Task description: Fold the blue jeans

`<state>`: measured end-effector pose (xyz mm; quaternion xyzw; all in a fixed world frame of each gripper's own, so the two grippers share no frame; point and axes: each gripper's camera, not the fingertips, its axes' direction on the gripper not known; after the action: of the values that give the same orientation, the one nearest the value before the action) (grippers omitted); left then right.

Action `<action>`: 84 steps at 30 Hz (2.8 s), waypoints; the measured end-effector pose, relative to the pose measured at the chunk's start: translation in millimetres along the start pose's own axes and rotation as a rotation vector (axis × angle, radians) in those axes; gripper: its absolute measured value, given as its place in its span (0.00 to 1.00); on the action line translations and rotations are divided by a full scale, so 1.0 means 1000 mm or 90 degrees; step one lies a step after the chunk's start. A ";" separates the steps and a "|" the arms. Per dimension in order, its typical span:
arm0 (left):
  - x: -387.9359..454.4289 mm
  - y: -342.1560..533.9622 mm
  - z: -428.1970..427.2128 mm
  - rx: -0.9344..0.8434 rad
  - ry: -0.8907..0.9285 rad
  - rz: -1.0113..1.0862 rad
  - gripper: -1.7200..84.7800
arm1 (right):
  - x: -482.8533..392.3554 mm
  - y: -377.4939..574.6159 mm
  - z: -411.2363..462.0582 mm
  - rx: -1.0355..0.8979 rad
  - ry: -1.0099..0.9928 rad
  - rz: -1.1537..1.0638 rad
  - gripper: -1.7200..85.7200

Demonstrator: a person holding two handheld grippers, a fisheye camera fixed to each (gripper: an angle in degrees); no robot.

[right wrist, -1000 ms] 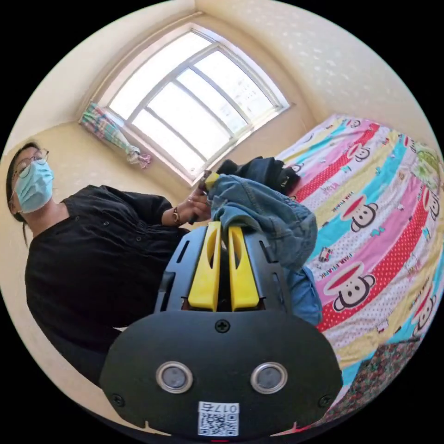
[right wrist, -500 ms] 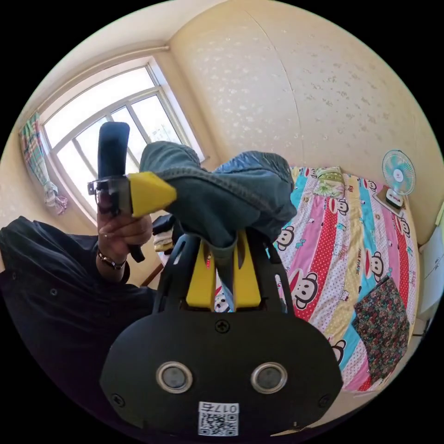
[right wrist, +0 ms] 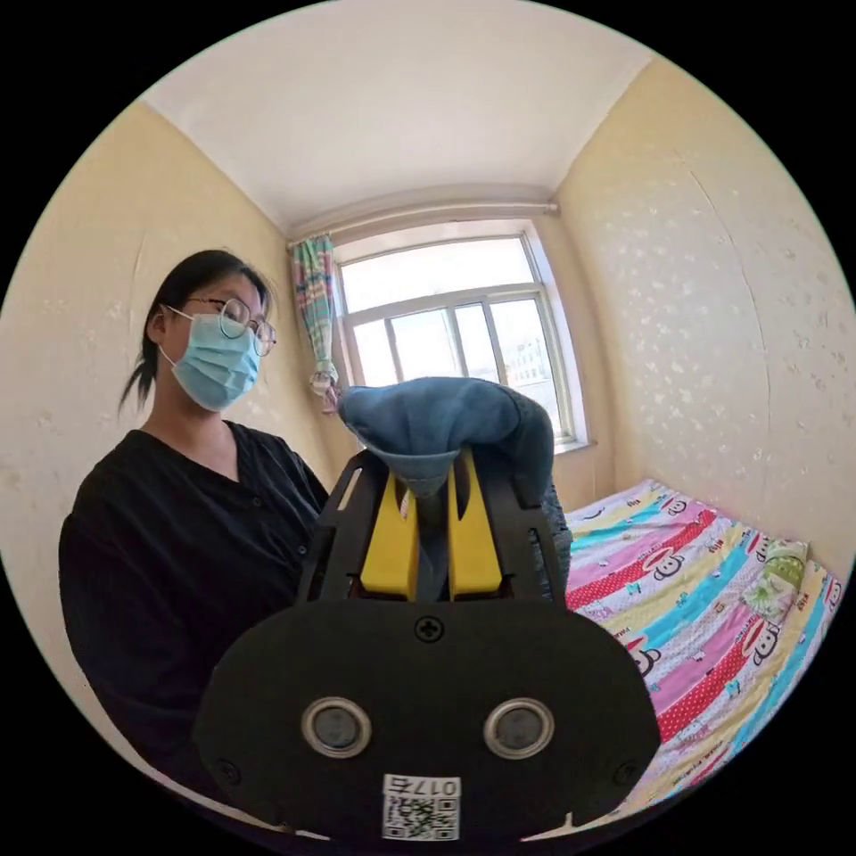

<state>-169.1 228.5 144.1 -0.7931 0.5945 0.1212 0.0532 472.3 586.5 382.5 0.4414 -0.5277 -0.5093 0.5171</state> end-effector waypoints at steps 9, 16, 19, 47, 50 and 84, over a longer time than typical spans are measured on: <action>0.021 -0.024 0.063 -0.086 0.179 0.070 0.29 | 0.002 -0.084 -0.013 0.096 -0.358 -0.116 0.09; 0.017 -0.037 0.096 -0.098 0.501 0.047 0.29 | -0.007 -0.127 -0.013 0.093 -0.424 -0.112 0.09; 0.032 -0.033 0.077 -0.094 0.547 0.084 0.21 | -0.023 -0.152 -0.026 0.075 -0.430 -0.162 0.09; 0.093 0.076 -0.046 0.099 0.214 0.143 0.27 | -0.002 -0.200 -0.013 0.114 -0.469 -0.246 0.09; 0.091 0.058 -0.018 0.043 0.293 0.119 0.28 | 0.000 -0.194 0.001 0.107 -0.500 -0.259 0.09; 0.384 0.206 0.095 0.363 -0.325 0.538 0.07 | -0.167 0.145 0.074 0.108 0.640 0.071 0.26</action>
<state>-276.6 -165.7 -33.6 -0.3862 0.8377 0.1547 0.3538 420.5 771.6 514.4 0.6434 -0.2759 -0.1610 0.6957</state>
